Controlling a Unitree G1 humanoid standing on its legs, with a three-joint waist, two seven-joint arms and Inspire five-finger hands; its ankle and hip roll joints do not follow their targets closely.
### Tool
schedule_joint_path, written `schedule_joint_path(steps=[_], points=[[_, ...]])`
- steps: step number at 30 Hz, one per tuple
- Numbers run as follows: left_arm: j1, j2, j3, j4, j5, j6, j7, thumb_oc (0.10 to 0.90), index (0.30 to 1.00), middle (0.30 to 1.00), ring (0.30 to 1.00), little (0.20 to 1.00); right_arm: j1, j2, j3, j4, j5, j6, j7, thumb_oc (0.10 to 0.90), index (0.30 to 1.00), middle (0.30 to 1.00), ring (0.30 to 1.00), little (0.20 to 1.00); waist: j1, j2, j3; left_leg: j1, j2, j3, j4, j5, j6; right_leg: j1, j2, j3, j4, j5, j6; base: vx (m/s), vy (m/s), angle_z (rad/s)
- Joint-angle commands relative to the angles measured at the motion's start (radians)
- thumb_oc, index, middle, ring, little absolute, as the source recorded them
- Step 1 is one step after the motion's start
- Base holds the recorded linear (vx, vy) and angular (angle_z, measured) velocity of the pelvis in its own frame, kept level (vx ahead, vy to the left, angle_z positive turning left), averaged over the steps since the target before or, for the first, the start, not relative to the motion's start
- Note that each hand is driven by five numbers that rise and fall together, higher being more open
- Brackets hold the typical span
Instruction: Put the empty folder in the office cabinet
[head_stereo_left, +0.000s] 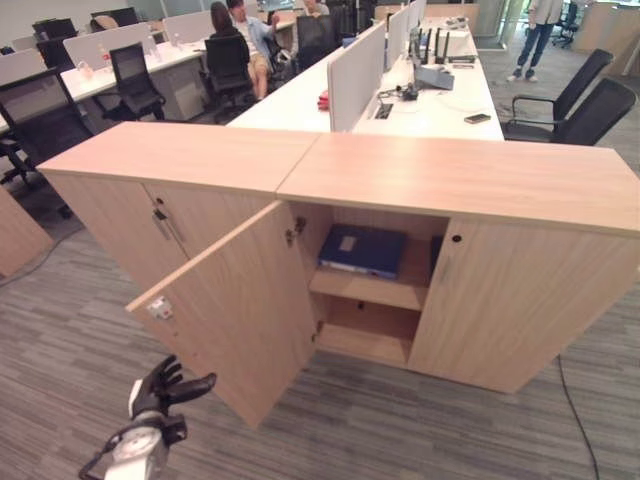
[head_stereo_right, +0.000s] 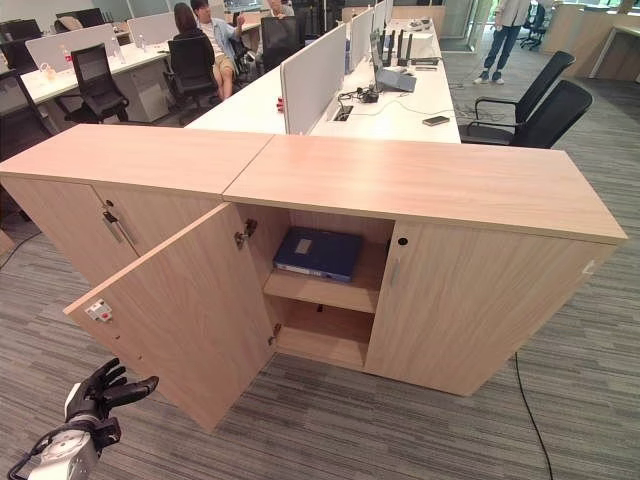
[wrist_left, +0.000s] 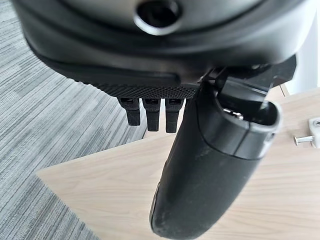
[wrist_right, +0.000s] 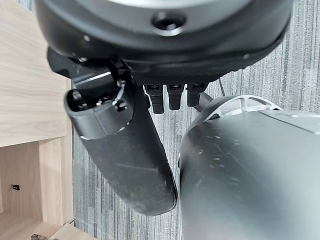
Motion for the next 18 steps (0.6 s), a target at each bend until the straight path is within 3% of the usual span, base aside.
schedule_joint_path(steps=[1, 11, 18], points=[[-0.215, 0.150, -0.033, -0.085, 0.057, -0.092, -0.007, 0.800, 0.900, 0.900, 0.900, 0.900, -0.052, 0.031, 0.025, 0.001, 0.011, -0.022, 0.019, 0.800, 0.900, 0.900, 0.900, 0.900, -0.023, -0.034, -0.027, 0.062, -0.026, 0.056, -0.001, -0.140, -0.012, -0.067, 0.004, 0.058, -0.084, 0.075, 0.053, 0.00, 0.000, 0.00], [-0.385, 0.251, -0.116, 0.079, 0.098, -0.086, -0.004, 0.800, 0.900, 0.900, 0.900, 0.900, -0.046, 0.029, 0.045, -0.007, 0.021, -0.023, 0.028, 0.800, 0.900, 0.900, 0.900, 0.900, -0.057, -0.043, -0.040, 0.080, -0.032, 0.081, -0.003, -0.152, -0.008, -0.075, 0.001, 0.082, -0.089, 0.091, 0.065, 0.00, 0.002, -0.03], [-0.467, 0.277, -0.150, 0.202, 0.060, -0.084, -0.013, 0.800, 0.900, 0.900, 0.900, 0.900, -0.044, 0.024, 0.046, 0.006, 0.024, -0.021, 0.030, 0.800, 0.900, 0.900, 0.900, 0.900, -0.070, -0.049, -0.039, 0.089, -0.034, 0.093, -0.003, -0.155, -0.006, -0.079, 0.002, 0.098, -0.091, 0.100, 0.072, 0.00, 0.007, -0.08]])
